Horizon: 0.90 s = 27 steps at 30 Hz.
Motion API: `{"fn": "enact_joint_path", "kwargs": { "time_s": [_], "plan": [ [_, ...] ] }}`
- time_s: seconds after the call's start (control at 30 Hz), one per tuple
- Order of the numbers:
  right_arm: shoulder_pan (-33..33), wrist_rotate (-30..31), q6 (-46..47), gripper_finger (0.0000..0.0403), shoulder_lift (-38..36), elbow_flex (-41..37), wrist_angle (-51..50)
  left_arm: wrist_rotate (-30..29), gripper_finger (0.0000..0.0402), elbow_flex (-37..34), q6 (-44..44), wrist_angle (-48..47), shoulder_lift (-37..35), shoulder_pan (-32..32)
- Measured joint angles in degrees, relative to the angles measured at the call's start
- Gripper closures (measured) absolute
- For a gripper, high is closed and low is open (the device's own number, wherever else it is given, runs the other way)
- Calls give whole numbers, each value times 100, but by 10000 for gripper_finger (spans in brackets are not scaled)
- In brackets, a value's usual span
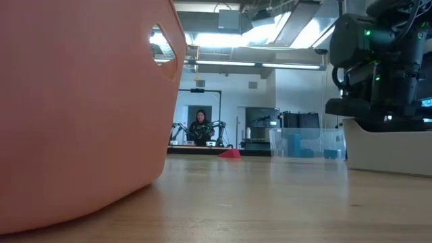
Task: Sort & place blocks by color
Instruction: Put the bottom red block into the black transparent bin
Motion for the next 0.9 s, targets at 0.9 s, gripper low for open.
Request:
{"fn": "enact_joint_path", "kwargs": {
  "time_s": [0.9],
  "plan": [
    [2, 633, -3180, 267, -2133, 1467, -248, 461, 139, 2, 5, 123, -2, -2]
  ]
}}
